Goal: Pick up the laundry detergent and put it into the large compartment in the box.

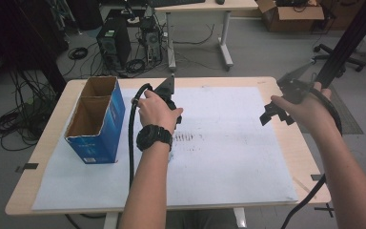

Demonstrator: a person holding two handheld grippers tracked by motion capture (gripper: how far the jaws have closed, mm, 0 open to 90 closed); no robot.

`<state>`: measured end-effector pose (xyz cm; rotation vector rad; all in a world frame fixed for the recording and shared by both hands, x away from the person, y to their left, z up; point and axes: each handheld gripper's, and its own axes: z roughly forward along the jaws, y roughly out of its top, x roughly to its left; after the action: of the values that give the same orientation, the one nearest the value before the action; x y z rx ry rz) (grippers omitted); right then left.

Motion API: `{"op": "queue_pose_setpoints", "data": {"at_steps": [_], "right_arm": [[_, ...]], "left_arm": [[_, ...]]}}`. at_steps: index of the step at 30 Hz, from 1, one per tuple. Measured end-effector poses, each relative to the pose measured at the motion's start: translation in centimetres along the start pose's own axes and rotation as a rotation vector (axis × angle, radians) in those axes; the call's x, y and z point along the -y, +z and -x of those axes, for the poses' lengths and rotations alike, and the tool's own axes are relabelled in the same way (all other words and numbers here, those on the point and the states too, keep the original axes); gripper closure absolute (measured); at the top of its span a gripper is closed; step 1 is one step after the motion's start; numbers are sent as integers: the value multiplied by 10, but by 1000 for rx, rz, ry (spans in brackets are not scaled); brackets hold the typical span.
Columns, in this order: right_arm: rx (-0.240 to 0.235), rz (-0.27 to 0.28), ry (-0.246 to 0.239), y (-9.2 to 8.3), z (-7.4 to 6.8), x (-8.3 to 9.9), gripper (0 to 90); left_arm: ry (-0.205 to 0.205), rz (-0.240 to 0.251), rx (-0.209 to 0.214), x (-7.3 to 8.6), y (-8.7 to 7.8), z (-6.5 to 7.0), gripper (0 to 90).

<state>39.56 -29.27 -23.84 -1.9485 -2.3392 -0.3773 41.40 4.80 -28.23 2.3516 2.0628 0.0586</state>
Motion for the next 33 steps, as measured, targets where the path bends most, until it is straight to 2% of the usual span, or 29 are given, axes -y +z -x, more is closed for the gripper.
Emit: {"op": "queue_pose_setpoints", "data": {"at_steps": [17, 23, 26, 29, 30, 33], "right_arm": [[1, 0, -3, -2, -3, 0, 89], [1, 2, -3, -2, -3, -1, 89], [-3, 1, 0, -3, -2, -1, 89], [-5, 4, 4, -3, -2, -2, 89], [-5, 4, 4, -3, -2, -2, 89], [-8, 5, 4, -4, -3, -2, 89]], "left_arm": [[-9, 2, 7, 0, -1, -1, 370], [12, -11, 0, 0, -5, 1, 371], [24, -21, 5, 0, -11, 0, 371], [56, -35, -4, 0, -25, 0, 372], [56, -35, -4, 0, -25, 0, 372], [70, -27, -2, -1, -40, -2, 372]]}}
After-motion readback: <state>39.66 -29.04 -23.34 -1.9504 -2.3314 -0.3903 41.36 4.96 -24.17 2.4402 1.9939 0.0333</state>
